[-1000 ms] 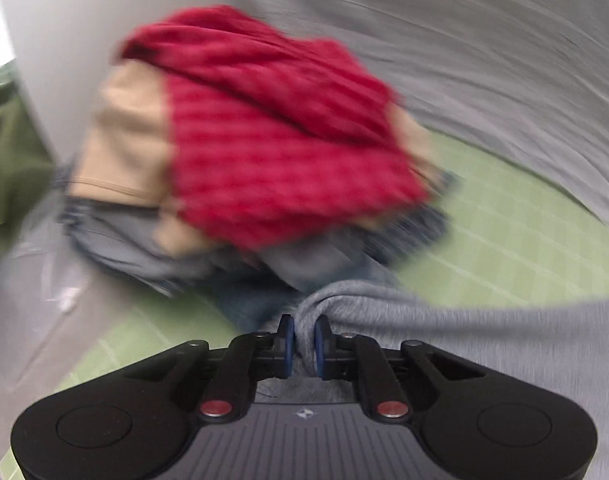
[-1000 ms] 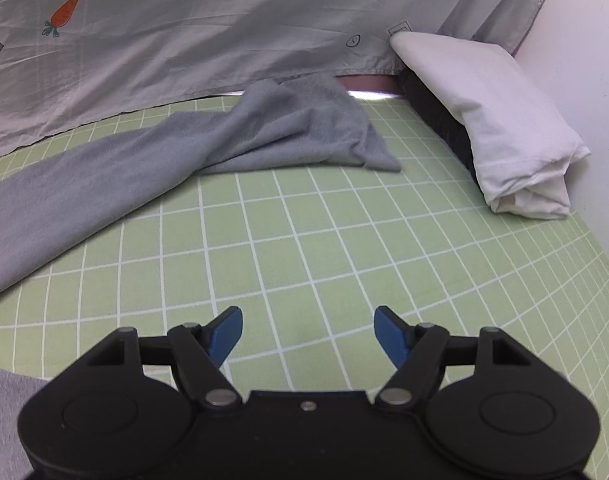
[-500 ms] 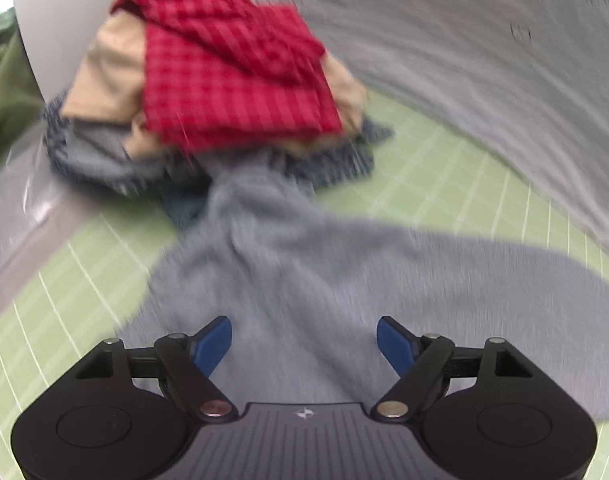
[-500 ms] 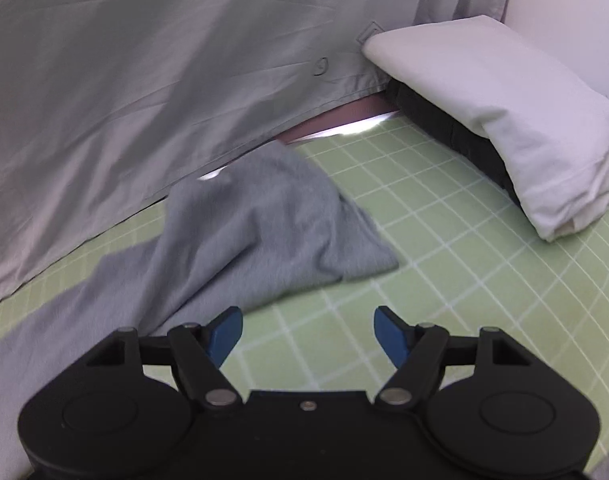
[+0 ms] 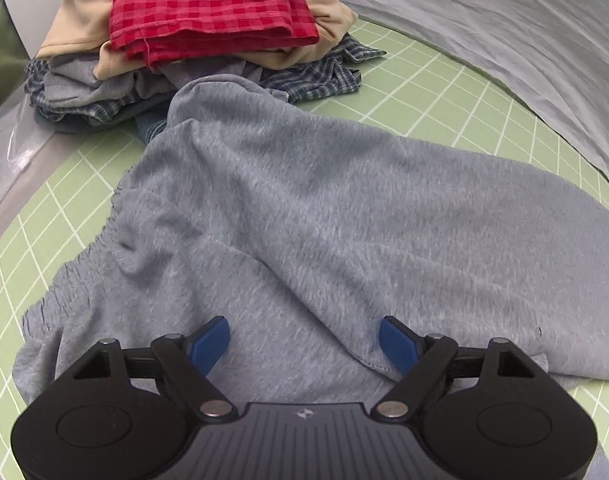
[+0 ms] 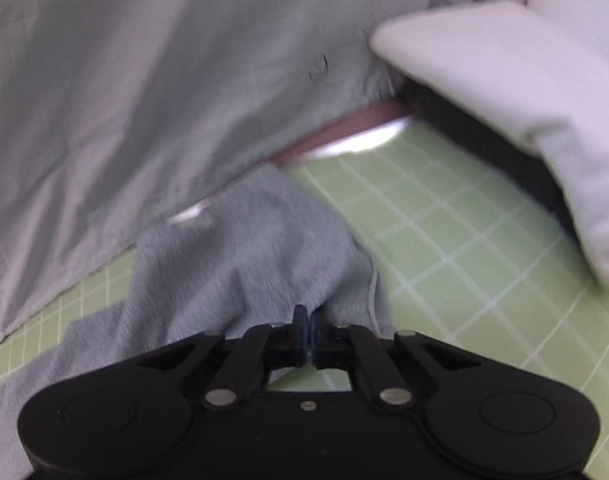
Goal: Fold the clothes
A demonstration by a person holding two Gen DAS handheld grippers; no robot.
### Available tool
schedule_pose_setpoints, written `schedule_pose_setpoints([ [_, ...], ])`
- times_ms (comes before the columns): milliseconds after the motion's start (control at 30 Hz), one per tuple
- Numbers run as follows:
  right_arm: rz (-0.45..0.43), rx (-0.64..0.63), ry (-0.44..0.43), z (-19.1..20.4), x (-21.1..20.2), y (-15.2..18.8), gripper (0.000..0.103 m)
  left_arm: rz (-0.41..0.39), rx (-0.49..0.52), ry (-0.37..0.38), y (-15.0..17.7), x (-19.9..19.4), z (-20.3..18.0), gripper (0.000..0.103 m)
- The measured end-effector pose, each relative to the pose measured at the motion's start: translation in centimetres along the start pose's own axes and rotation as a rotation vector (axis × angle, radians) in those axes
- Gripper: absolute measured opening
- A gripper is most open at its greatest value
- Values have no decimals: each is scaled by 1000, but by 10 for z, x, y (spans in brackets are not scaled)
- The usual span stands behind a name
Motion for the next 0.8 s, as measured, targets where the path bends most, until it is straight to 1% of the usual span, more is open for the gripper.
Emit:
schedule_pose_setpoints([
  [67,-76,-7,-16,0,-22,-20,2,0,10,-2,-1,2,0,88],
  [133,-174,-6,-29,-3,-52,-45,2,0,14,4,-2,4,1,91],
  [200,-258,-10,-28,-7,-78,-65,2,-1,22,5,-4,5,1,95],
  [300,-338,-32,6,-17,-108,-79,2,-1,40,12,-4,8,-1,101],
  [367,-344,-48,52,-27,-115,-75,2,-3,45,13,-3,9,-2,102],
  [467,-284,-28,95,-49,-118,-59,2,-5,50,15,-3,10,-2,103],
  [600,-177,-56,224,-76,-108,-20,2,-1,54,17,-3,10,-2,103],
  [700,-64,-60,306,-98,-96,16,2,2,57,19,-4,10,-1,103],
  [800,75,-13,352,-123,-84,51,5,5,59,20,-5,10,-1,103],
])
Point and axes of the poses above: each gripper's, at about its wrist camera, not at the fingertips, and x roughly the way its jaws point, z to its left, y to its underside, the point moved 2 cm from there along x, roughly the way its jaws point, and after that the axes turned 5 degrees about x, right-handed, at the moved point
